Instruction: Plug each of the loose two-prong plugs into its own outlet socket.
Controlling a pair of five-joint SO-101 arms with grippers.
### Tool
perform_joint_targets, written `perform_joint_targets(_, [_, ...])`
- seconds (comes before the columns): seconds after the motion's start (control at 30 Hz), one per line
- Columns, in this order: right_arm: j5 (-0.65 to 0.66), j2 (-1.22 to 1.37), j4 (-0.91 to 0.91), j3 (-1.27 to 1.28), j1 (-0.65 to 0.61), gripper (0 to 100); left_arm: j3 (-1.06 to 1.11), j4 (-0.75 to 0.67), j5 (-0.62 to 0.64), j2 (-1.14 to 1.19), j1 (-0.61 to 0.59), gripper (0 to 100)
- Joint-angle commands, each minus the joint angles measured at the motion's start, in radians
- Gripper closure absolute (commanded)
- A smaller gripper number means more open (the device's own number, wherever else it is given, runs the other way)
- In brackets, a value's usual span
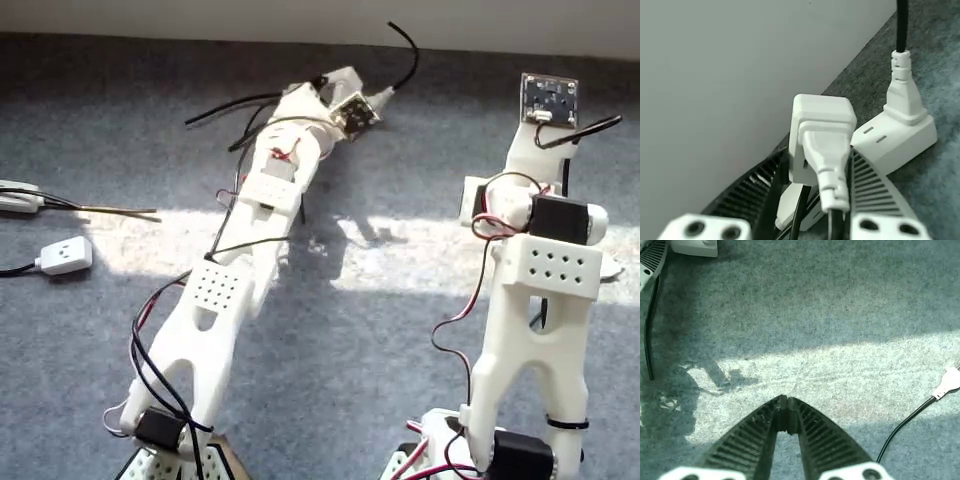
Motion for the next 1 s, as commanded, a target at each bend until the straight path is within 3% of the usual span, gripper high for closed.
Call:
perform_joint_targets(0.0, [-0.009, -0.030, -0.001, -0.005, 0.004, 99.1, -0.131, 0.206, 0.144, -0.074, -0.048, 84])
perform_joint_targets(0.23, [-0.008, -0.030, 0.001, -0.004, 0.004, 99.1, -0.398, 0.493, 0.241, -0.170, -0.153, 84])
perform_joint_targets(0.57, [-0.009, -0.030, 0.007, -0.004, 0.002, 99.1, -0.384, 1.175, 0.244, -0.542, -0.318, 84])
perform_joint_targets(0.77, [-0.005, -0.030, 0.035, -0.004, 0.001, 99.1, -0.383, 1.516, 0.244, -0.636, -0.487, 84])
perform_joint_targets(0.97, [-0.003, -0.024, 0.042, -0.002, -0.051, 99.1, -0.372, 1.551, 0.241, -0.644, -0.719, 84])
